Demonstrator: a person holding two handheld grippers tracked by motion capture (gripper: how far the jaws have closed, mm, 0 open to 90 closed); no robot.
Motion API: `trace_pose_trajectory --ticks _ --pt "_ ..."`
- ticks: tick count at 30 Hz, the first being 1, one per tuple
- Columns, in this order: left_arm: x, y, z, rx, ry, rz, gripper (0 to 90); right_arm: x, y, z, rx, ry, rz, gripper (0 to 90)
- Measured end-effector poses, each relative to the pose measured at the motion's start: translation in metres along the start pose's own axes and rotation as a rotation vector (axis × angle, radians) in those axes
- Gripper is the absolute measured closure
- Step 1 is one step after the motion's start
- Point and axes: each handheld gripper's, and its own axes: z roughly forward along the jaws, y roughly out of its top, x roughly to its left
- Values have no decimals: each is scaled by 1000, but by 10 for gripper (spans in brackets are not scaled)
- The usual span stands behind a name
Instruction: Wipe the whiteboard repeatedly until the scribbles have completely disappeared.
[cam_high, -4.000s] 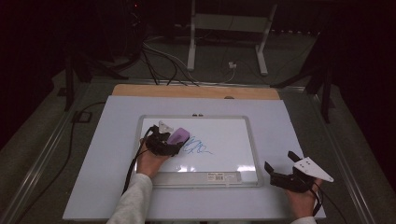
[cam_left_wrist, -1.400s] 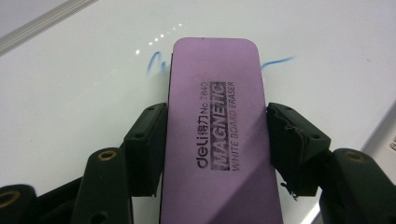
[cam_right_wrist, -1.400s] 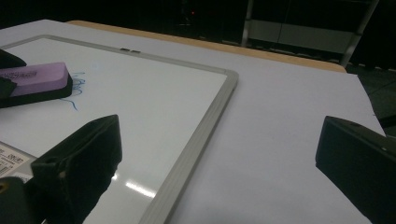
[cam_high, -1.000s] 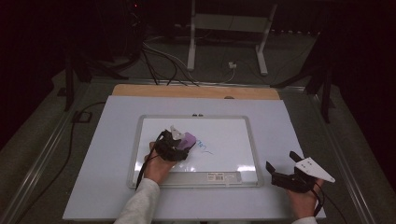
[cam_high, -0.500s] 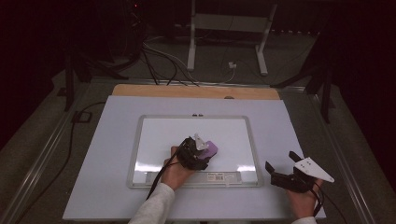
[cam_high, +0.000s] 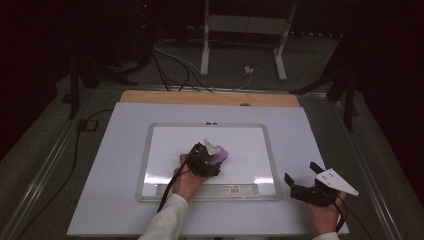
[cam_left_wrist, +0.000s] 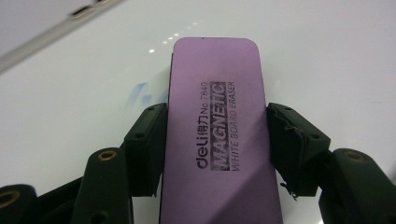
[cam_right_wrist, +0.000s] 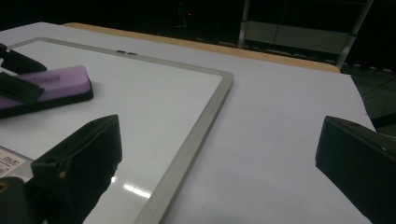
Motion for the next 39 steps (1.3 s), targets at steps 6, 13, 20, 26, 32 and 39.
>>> trace_pose_trajectory --ticks 6,13,20,26,32,39 --pt "-8 4 2 6 -14 28 422 -1 0 0 0 -2 3 10" --pt "18 1 1 14 50 -33 422 -2 0 -2 -3 -5 7 10" --pt "52 -8 -4 28 135 -124 422 -3 0 -3 -3 -8 10 10" --pt "70 -11 -4 21 163 -210 422 -3 -1 -3 -3 -9 11 10" --pt "71 -5 1 25 152 -214 422 -2 -1 -1 -1 -5 8 10" --pt "37 5 7 24 100 -120 422 0 -1 0 4 -1 1 10"
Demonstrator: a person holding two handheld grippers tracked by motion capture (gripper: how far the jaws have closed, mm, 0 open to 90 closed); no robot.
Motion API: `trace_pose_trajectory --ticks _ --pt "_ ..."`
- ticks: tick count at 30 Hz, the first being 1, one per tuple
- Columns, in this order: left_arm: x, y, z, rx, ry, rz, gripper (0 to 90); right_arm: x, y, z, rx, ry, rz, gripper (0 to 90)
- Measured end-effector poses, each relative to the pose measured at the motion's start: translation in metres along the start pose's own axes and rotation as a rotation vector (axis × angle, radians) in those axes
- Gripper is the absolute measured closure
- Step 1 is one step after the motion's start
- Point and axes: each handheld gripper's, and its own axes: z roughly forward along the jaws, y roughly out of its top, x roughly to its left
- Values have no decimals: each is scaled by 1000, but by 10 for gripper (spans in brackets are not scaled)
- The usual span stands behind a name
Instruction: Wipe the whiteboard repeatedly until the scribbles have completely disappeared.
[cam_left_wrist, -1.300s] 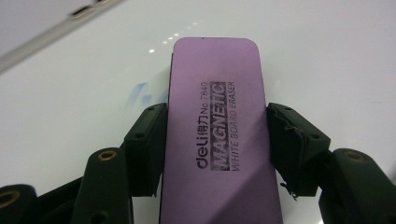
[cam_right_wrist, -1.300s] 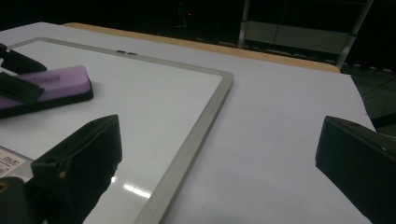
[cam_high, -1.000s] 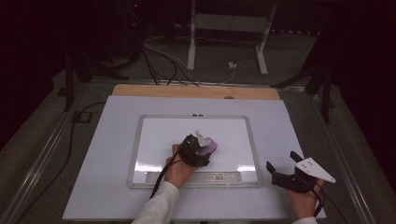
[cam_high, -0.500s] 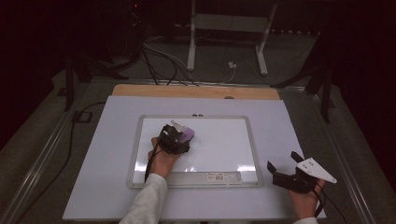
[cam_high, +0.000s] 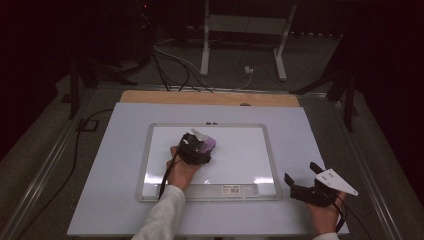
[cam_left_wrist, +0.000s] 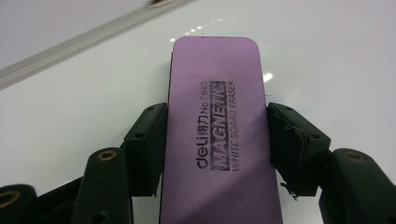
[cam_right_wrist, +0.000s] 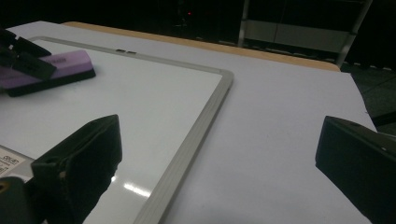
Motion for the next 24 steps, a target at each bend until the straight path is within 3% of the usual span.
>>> trace_pose_trajectory --ticks 4,7,9,12,22,24 --pt "-25 1 0 -11 -120 50 422 0 0 0 0 1 -2 10" --pt "-39 3 0 -15 -122 96 422 0 0 0 -1 -1 -2 10" --pt "-37 4 1 -9 -128 86 422 -1 0 -1 -2 -3 1 10" --pt "-26 5 2 -4 -75 54 422 -1 0 -1 -4 -4 1 10" --pt "38 -1 -1 28 120 -132 422 -2 0 -2 -3 -7 5 10" --pt "48 -3 -1 28 140 -179 422 -2 0 -1 -2 -6 5 10"
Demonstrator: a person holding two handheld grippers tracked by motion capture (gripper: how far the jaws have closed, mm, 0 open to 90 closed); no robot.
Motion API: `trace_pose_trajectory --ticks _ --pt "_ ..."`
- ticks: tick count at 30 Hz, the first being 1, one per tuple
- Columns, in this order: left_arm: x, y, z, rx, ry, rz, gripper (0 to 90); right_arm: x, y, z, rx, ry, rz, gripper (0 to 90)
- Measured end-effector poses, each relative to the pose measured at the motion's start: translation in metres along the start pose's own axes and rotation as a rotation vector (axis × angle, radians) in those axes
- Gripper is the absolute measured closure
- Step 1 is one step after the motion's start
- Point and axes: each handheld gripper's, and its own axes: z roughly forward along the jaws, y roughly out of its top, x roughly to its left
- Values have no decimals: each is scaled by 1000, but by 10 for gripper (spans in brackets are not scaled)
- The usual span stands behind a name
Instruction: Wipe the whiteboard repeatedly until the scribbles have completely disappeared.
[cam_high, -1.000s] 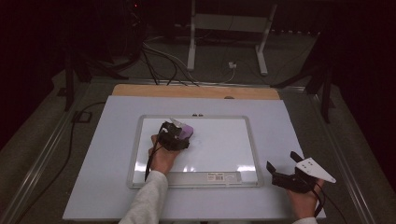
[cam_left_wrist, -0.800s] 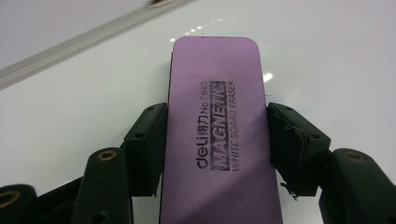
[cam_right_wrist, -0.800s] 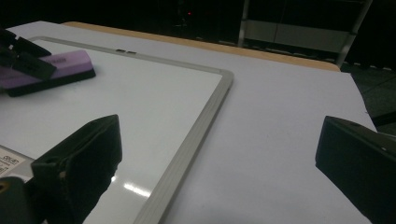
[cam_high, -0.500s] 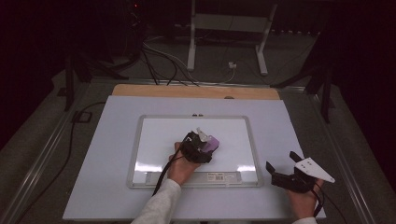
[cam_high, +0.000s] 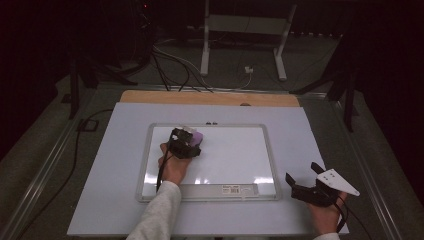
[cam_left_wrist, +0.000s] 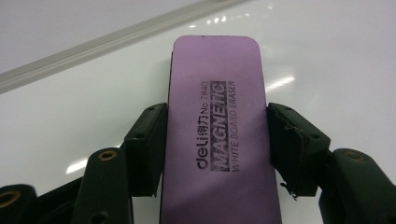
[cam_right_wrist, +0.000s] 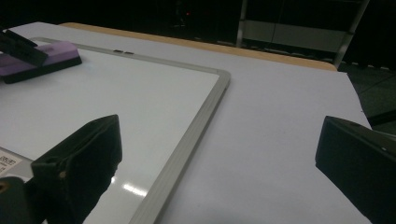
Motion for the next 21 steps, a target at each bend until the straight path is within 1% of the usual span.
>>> trace_pose_trajectory --ticks 1,2,3,4,6,8,10,13,15,18,19,20,21 --pt "2 0 1 1 -8 -19 422 0 0 0 1 1 -2 10" --pt "2 1 1 2 -4 -19 422 0 0 0 1 1 -2 10" --pt "-1 1 1 1 9 -8 422 1 0 1 2 2 -1 10" --pt "-4 2 2 -2 10 -5 422 1 0 1 1 3 -3 10" --pt "-10 2 2 -6 -9 4 422 1 0 1 0 3 -5 11" --pt "-20 3 3 -9 -27 26 422 1 0 1 0 3 -4 10" --pt "-31 4 3 -9 -49 58 422 1 0 0 0 3 -4 10" --pt "-48 6 3 -9 -93 92 422 1 0 1 0 3 -4 10" --pt "-60 5 2 -10 -140 114 422 1 0 1 1 4 -4 10" --pt "-82 3 -1 -10 -230 187 421 1 0 1 3 5 -5 10" --pt "-89 2 -1 -13 -249 211 421 1 0 1 4 4 -5 10" --pt "-94 3 -2 -8 -262 226 421 1 0 1 3 5 -5 10" --pt "-98 3 -3 -3 -265 239 421 2 0 1 4 6 -5 11"
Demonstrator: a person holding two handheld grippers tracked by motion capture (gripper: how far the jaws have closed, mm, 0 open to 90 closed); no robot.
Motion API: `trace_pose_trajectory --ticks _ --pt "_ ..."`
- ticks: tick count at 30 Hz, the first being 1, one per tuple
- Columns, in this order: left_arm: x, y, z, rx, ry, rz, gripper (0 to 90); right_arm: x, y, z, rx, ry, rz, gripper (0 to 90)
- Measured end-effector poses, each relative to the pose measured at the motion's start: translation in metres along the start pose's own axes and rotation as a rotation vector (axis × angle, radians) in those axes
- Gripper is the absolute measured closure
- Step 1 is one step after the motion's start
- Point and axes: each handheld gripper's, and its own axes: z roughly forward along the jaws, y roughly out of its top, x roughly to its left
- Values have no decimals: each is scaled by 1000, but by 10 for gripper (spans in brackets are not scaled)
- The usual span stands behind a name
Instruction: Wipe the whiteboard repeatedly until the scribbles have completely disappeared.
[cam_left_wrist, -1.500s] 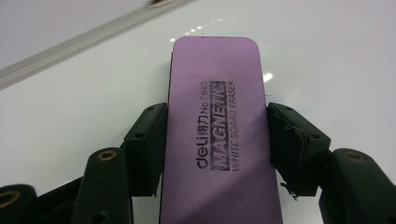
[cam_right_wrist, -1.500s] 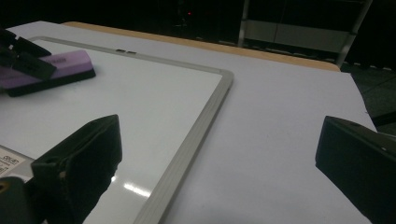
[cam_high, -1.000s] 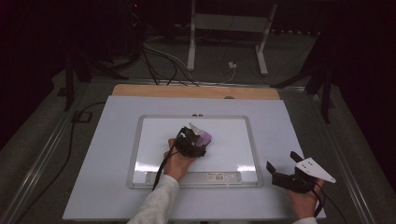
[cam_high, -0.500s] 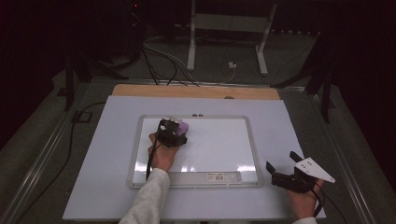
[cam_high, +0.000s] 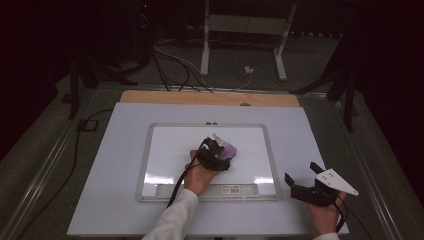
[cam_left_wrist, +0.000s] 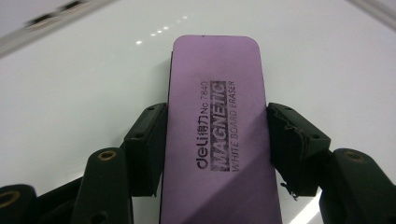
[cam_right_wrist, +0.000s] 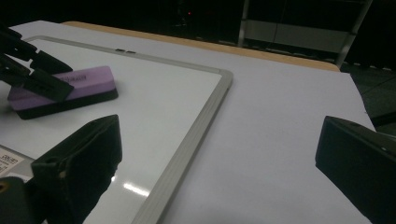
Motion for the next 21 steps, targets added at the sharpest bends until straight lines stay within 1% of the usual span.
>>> trace_pose_trajectory --ticks 2,3,5,8,9,12,13,15,17,18,21 --pt "-1 1 1 -1 3 9 421 0 0 0 -1 1 -2 10" --pt "1 2 2 -4 5 1 421 0 0 0 -2 0 -3 10" --pt "7 2 2 -6 35 -20 421 0 0 0 -3 -1 -1 10" --pt "24 2 1 5 90 -68 422 -1 0 -1 -4 -2 1 10" --pt "30 1 -1 8 114 -80 422 -2 0 -1 -6 -4 1 11" --pt "52 -3 -6 19 179 -135 422 -3 0 -1 -4 -5 4 10" --pt "59 -5 -8 23 194 -155 422 -3 0 -1 -3 -5 4 10" --pt "71 -9 -11 25 220 -193 422 -2 0 -1 -3 -5 3 11" --pt "79 -12 -13 22 239 -230 422 -2 0 -1 -2 -4 2 10" --pt "82 -13 -15 23 247 -240 422 -2 0 -1 -2 -4 2 10" --pt "88 -17 -19 11 250 -272 422 -2 0 -1 -5 -5 3 11"
